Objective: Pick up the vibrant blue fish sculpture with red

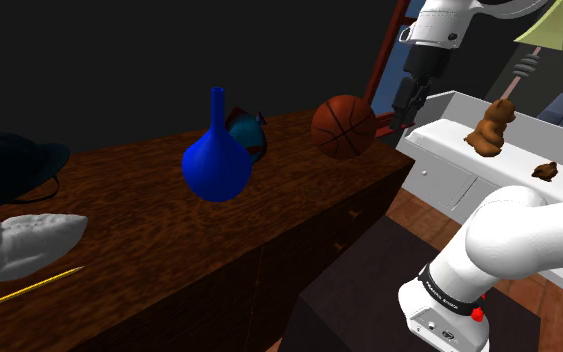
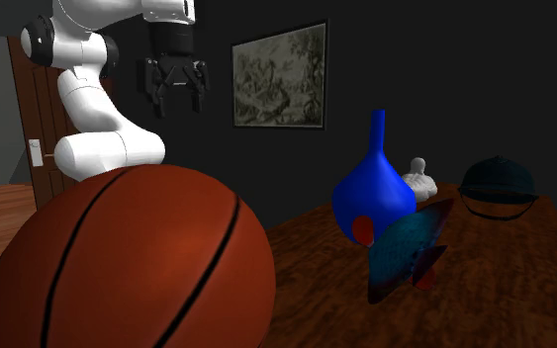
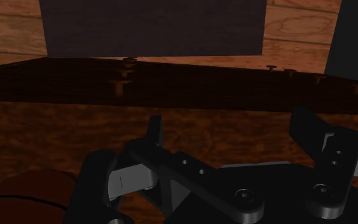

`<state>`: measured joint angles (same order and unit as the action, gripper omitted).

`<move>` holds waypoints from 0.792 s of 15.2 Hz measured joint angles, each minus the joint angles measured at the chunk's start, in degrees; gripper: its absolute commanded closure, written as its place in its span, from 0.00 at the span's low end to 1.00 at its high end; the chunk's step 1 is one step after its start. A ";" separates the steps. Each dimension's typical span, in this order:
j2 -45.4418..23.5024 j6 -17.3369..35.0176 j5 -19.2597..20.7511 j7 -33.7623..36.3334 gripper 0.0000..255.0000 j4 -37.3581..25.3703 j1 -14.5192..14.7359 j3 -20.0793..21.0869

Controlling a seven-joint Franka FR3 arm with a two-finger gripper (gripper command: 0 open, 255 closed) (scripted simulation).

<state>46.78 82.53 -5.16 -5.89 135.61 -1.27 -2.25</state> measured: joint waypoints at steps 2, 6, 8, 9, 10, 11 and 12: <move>-0.65 0.88 0.21 -0.63 0.00 0.02 0.34 0.15; -5.92 7.96 2.50 -6.31 0.00 0.19 2.35 0.16; -9.37 12.43 3.62 -9.27 0.00 0.19 3.46 0.34; -11.53 14.40 4.18 -10.72 0.00 -0.58 4.00 0.43; -12.96 16.39 4.81 -12.28 0.00 -0.58 4.44 0.41; -14.31 17.83 5.31 -13.58 0.00 -1.08 4.96 0.60; -16.04 19.73 5.84 -14.90 0.00 -1.45 5.45 0.76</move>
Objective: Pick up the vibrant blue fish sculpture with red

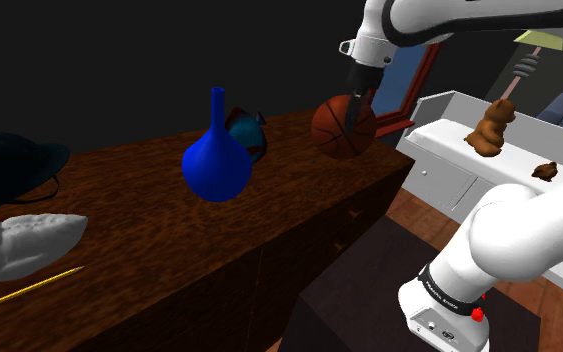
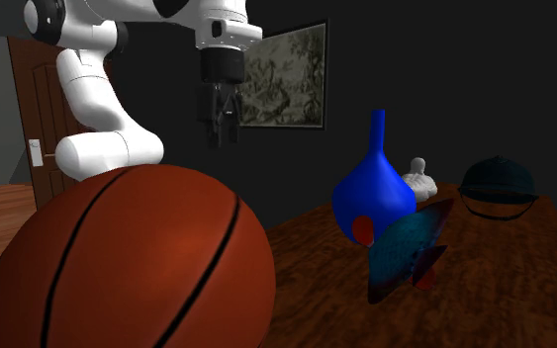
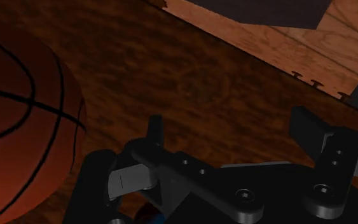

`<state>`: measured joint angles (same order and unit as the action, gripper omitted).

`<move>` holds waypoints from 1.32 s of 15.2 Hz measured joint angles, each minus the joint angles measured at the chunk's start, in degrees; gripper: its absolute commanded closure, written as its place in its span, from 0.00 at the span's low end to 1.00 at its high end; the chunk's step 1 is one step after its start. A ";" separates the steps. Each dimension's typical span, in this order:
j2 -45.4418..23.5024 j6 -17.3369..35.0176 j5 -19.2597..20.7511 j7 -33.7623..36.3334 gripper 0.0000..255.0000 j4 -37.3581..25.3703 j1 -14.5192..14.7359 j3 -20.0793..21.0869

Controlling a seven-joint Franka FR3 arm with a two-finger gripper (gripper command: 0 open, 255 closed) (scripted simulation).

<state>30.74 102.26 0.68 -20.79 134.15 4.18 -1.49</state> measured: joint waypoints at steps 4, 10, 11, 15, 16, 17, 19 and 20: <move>-6.16 6.90 2.14 -5.02 0.00 -1.69 1.82 0.76; -17.35 17.21 5.69 -11.39 0.00 -6.29 4.18 2.46; -18.78 18.47 6.33 -12.22 0.00 -7.08 4.60 2.89; -25.58 24.12 9.36 -16.18 0.00 -10.79 5.69 3.96; -27.17 25.54 10.26 -16.60 0.00 -11.52 6.15 4.48; -29.34 26.69 11.16 -17.38 0.00 -13.18 6.46 4.82; -31.99 28.82 12.94 -18.97 0.00 -14.92 7.10 5.47; -33.55 29.93 14.03 -19.13 0.00 -15.89 7.67 5.99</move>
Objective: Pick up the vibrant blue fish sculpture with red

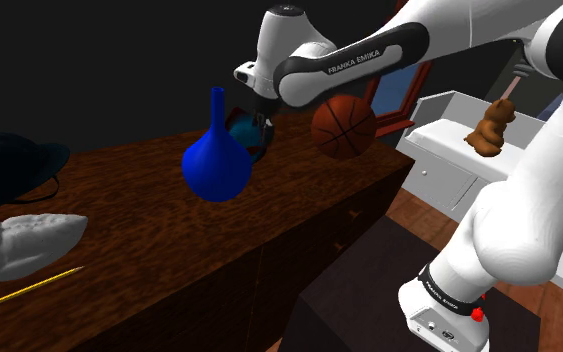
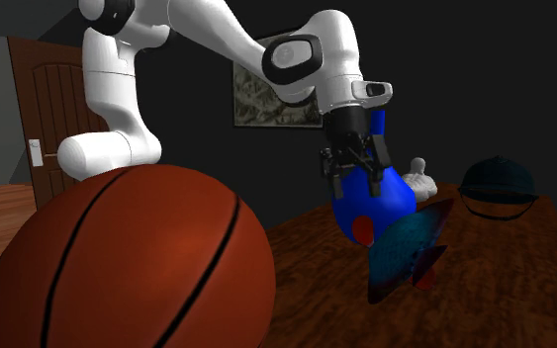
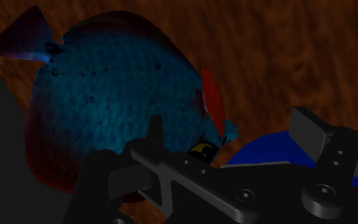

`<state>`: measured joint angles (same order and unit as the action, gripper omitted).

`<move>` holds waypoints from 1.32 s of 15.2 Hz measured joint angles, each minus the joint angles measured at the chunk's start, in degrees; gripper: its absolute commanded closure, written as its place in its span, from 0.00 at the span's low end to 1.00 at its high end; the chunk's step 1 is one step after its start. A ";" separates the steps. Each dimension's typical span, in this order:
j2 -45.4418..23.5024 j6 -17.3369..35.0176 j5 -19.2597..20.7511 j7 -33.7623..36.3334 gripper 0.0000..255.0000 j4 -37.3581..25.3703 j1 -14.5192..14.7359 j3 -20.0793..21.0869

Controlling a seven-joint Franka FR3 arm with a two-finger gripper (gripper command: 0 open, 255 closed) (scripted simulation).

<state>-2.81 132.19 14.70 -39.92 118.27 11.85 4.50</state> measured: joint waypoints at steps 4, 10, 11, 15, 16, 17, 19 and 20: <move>-2.77 3.13 1.64 -0.01 0.00 -0.17 0.30 0.18; -4.46 6.07 2.71 1.04 1.00 1.14 0.33 0.00; -4.50 6.15 2.75 1.08 1.00 1.18 0.33 -0.01; -4.51 6.23 2.79 1.11 1.00 1.17 0.33 -0.02; -4.51 6.24 2.79 1.12 1.00 1.17 0.33 -0.02; -4.52 6.23 2.79 1.13 1.00 1.15 0.33 -0.01; -4.54 6.21 2.79 1.13 1.00 1.12 0.34 -0.01; -4.55 6.20 2.79 1.13 1.00 1.10 0.34 -0.01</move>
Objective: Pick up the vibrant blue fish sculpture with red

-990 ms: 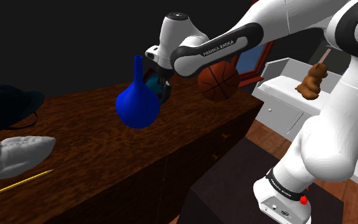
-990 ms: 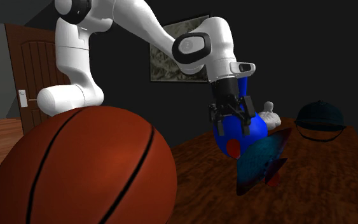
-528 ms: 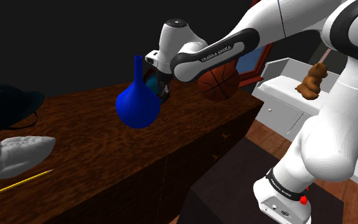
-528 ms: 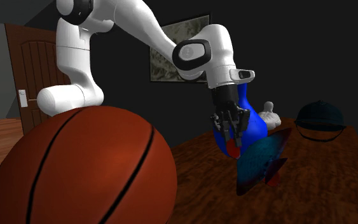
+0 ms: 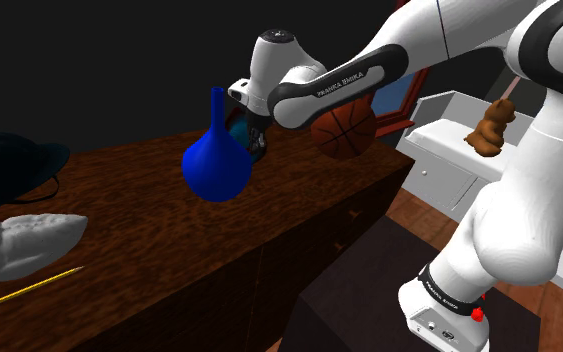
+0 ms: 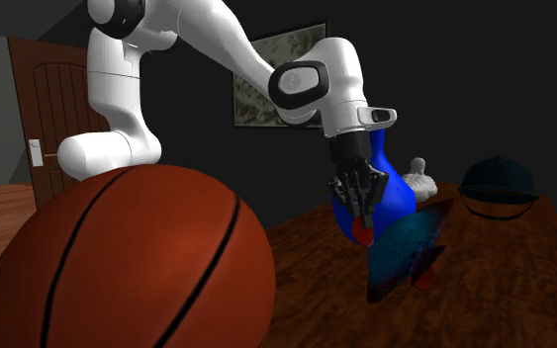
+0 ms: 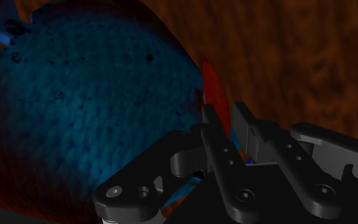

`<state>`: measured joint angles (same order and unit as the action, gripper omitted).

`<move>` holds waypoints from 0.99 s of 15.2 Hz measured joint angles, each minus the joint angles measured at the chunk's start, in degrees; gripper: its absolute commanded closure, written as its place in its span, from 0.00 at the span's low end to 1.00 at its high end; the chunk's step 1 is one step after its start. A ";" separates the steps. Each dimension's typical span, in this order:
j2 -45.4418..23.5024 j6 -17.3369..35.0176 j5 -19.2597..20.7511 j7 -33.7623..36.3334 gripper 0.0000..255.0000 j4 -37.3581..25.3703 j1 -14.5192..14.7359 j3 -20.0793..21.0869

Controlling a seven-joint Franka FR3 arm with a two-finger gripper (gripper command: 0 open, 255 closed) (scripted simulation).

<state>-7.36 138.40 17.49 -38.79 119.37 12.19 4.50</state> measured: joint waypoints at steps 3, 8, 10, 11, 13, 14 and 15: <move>0.69 -1.49 -0.53 -0.54 1.00 -0.72 0.01 0.12; 2.38 -4.69 -1.61 -1.81 1.00 -2.27 -0.03 0.28; 3.18 -5.96 -2.05 -2.42 1.00 -2.82 -0.10 0.29; 3.38 -6.85 -2.24 -2.58 1.00 -3.51 -0.04 0.35; 4.19 -8.22 -2.63 -3.02 1.00 -4.11 -0.02 0.41; 4.25 -8.86 -2.77 -3.24 1.00 -4.72 -0.02 0.42; 4.52 -9.59 -2.96 -3.51 1.00 -5.20 -0.03 0.43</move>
<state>-2.83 128.81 14.53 -42.30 114.17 12.16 4.92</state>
